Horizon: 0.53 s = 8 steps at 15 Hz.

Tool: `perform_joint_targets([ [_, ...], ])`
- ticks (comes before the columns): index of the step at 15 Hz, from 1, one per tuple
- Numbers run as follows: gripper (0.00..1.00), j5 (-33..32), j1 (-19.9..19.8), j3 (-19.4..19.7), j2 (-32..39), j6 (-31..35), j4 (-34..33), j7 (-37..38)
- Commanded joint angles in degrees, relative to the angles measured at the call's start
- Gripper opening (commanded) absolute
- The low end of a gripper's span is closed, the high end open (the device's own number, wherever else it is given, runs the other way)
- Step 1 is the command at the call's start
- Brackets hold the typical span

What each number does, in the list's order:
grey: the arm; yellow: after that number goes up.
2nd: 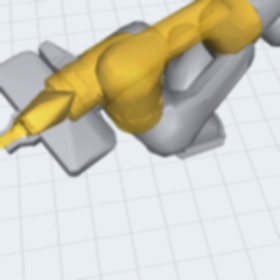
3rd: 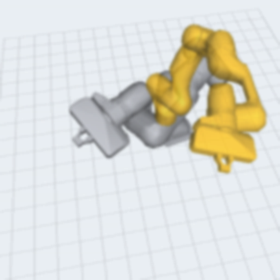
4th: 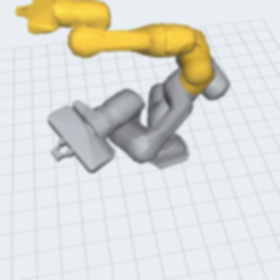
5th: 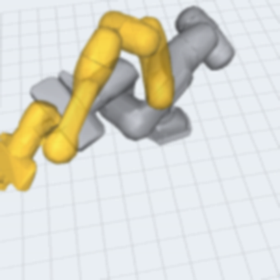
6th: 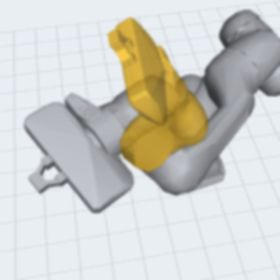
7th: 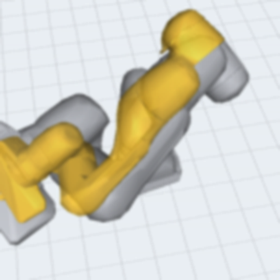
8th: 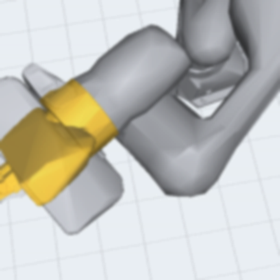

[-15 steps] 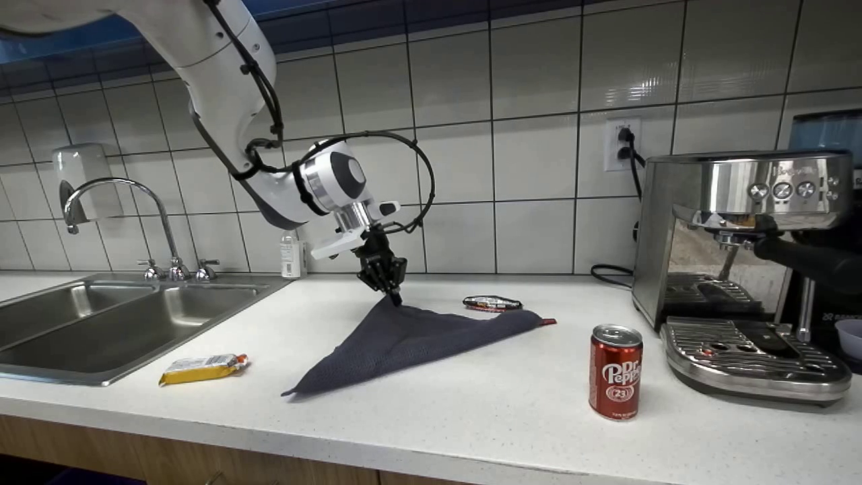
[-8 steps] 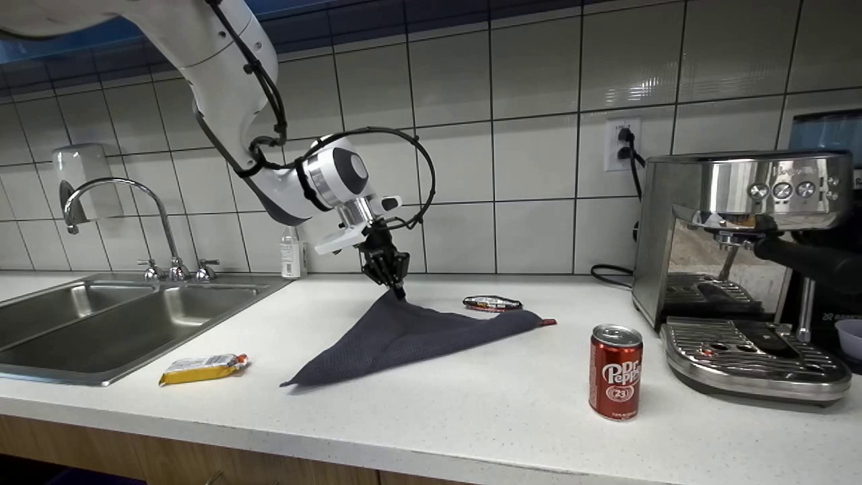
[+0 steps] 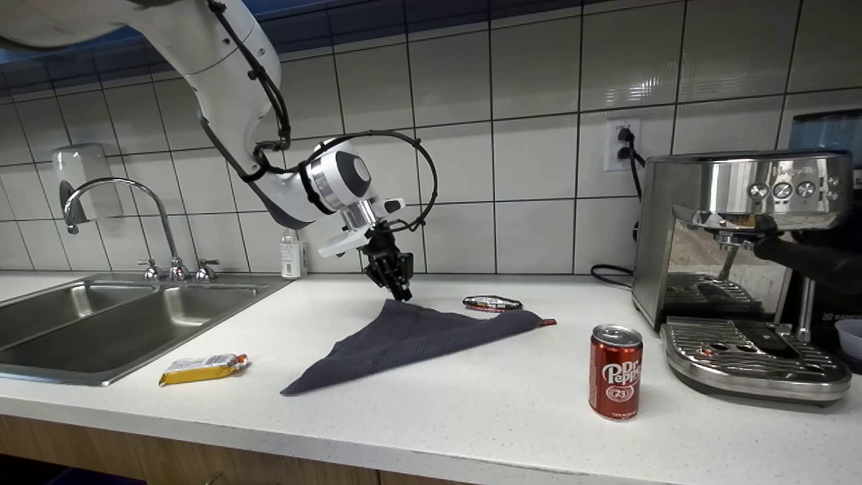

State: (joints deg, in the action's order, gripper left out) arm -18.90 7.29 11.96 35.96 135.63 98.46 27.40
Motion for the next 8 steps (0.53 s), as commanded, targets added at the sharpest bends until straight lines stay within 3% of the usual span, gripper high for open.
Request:
perform_joint_targets([
  [1, 0.58, -0.49, 1.02, 0.97, 0.94, -1.31, -1.80, 1.51],
  [6, 0.97, 0.09, 0.59, 0.74, -0.98, -0.34, -0.26, 0.98],
  [8, 1.00, 0.14, 0.37, 0.73, -2.13, -0.13, 0.79, 0.52],
])
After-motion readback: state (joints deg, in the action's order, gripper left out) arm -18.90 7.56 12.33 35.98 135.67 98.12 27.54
